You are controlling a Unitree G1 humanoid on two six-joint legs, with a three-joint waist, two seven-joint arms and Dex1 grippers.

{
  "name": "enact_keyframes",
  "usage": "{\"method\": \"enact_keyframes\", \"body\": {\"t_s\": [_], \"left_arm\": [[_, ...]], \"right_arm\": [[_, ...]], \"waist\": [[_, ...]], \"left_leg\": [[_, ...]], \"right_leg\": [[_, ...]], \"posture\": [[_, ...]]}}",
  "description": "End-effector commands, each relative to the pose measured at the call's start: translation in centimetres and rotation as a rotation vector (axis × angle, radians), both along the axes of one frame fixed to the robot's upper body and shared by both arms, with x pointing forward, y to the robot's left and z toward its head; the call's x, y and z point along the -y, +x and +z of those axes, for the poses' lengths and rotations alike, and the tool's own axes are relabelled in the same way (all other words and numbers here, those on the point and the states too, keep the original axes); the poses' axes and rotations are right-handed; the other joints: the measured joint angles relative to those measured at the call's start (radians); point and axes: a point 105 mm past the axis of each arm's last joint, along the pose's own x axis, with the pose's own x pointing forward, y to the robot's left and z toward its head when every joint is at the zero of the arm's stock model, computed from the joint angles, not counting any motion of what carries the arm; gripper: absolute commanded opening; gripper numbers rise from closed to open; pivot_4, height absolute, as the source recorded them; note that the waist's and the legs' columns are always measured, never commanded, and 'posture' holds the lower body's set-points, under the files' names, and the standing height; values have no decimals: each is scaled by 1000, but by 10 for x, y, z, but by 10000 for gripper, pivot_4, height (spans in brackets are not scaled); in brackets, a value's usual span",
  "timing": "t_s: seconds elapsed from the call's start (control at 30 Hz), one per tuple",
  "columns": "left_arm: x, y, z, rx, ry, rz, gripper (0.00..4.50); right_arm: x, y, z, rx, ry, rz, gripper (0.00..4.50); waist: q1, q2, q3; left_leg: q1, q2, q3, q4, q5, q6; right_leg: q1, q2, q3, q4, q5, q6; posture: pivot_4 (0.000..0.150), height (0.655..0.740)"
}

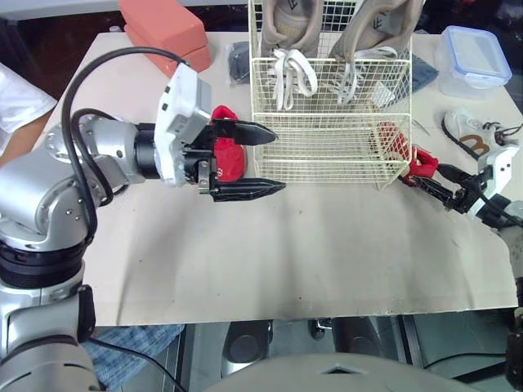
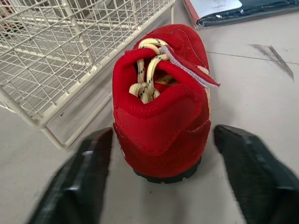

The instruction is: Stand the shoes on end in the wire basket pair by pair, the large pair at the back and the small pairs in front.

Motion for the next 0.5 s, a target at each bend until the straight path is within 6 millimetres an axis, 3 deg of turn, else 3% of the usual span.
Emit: {"method": "enact_keyframes", "body": {"t_s": [0.03, 0.17, 0.33, 0.5], "left_arm": [[5, -7, 8, 45, -6, -32, 45000], [7, -6, 5, 45, 2, -41, 45000], [11, -6, 7, 43, -3, -59, 45000], [10, -5, 9, 38, -9, -65, 45000]], "right_arm": [[-2, 1, 12, 57, -5, 17, 15466], [-1, -1, 18, 97, -1, -2, 258], [20, -7, 37, 212, -25, -122, 258], [35, -26, 93, 519, 11, -232, 258]], "waist": [[0, 0, 0], [0, 0, 0], [1, 1, 0], [1, 2, 1]], "left_leg": [[0, 0, 0, 0, 0, 0], [0, 0, 0, 0, 0, 0], [0, 0, 0, 0, 0, 0], [0, 0, 0, 0, 0, 0]], "right_leg": [[0, 0, 0, 0, 0, 0], [0, 0, 0, 0, 0, 0], [0, 0, 0, 0, 0, 0], [0, 0, 0, 0, -1, 2]], "posture": [[1500, 6860], [1500, 6860], [1500, 6860], [1500, 6860]]}}
